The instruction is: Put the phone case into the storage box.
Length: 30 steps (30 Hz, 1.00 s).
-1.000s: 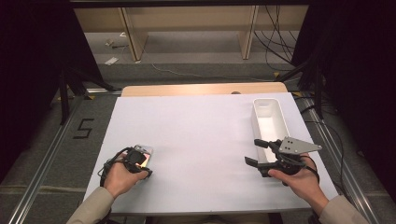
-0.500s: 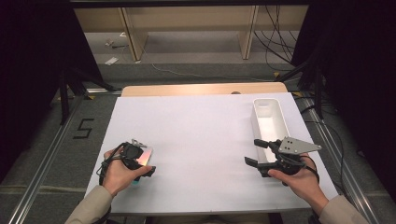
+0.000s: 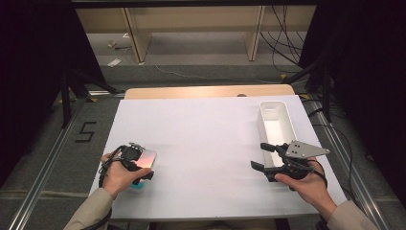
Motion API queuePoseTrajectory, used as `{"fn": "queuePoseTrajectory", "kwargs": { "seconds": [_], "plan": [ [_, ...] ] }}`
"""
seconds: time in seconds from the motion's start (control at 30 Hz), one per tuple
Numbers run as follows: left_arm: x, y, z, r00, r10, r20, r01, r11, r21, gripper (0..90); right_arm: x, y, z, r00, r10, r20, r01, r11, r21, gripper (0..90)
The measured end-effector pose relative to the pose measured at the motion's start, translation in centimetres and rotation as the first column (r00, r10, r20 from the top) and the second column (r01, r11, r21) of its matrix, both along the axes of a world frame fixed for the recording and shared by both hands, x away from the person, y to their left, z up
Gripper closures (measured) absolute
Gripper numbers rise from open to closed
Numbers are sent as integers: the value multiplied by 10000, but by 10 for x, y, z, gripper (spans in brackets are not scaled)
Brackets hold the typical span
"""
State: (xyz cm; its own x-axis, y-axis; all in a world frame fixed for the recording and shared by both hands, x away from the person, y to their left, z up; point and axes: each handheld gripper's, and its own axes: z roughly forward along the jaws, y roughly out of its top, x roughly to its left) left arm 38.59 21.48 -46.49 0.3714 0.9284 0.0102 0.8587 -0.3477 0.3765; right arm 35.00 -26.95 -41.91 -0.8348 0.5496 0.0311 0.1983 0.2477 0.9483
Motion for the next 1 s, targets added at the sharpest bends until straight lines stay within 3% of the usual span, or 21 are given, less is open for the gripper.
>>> {"fn": "queuePoseTrajectory", "kwargs": {
  "seconds": [1.0],
  "plan": [
    [3, 7, -8, 9986, 227, -480, -224, 9997, 70, 52, 0, 0, 0, 10000, 20, -7, -20, 10000, -28, 256]
  ]
}}
